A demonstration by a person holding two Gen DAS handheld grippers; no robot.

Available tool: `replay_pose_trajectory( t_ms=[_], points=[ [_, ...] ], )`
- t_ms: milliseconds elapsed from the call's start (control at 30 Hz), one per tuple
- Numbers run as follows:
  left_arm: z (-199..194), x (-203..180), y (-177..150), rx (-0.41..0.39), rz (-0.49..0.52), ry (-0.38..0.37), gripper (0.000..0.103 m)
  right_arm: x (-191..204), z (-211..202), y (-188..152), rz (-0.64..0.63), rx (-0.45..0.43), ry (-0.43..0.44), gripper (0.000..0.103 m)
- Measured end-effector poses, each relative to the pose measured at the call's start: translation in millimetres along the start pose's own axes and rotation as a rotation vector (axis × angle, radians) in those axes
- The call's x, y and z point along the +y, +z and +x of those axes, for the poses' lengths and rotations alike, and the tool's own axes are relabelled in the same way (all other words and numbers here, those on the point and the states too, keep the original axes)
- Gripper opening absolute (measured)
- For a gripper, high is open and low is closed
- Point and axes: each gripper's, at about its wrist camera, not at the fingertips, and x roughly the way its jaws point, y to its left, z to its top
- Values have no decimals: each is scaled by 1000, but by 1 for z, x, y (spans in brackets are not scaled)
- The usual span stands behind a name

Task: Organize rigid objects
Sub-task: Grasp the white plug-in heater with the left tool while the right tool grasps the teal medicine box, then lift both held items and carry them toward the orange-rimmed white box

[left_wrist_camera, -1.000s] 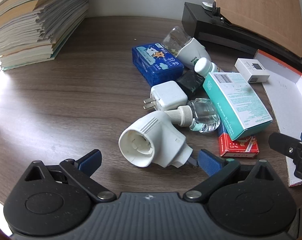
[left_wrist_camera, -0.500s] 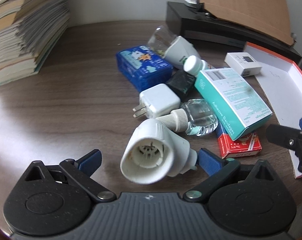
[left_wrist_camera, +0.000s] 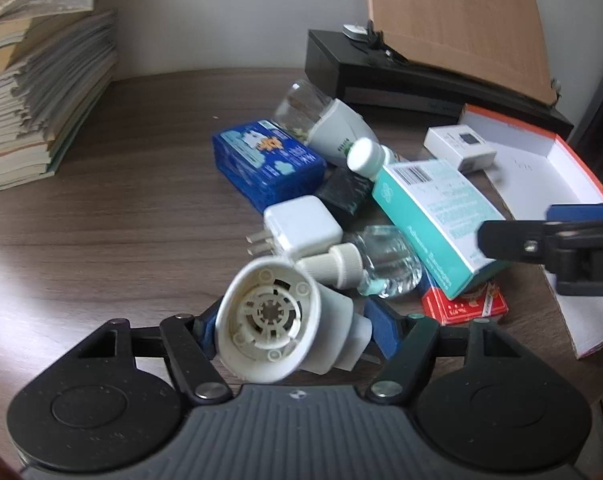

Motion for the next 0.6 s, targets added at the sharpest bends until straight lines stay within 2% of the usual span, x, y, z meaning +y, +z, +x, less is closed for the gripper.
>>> replay_pose_trajectory(
  t_ms=[167, 367, 467, 600],
  points=[
    [-10, 10, 0, -19, -28, 8, 72, 10, 27, 13, -71, 69, 19, 102],
    [-21, 17, 3, -40, -58, 29, 72, 16, 63, 23, -95, 162, 25, 99],
    [-24, 16, 6, -49, -70, 35, 72, 10, 64, 26, -61, 150, 33, 84],
    [-30, 11, 11, -71, -73, 43, 72, -1, 47, 30, -37, 101, 45, 84]
  ],
)
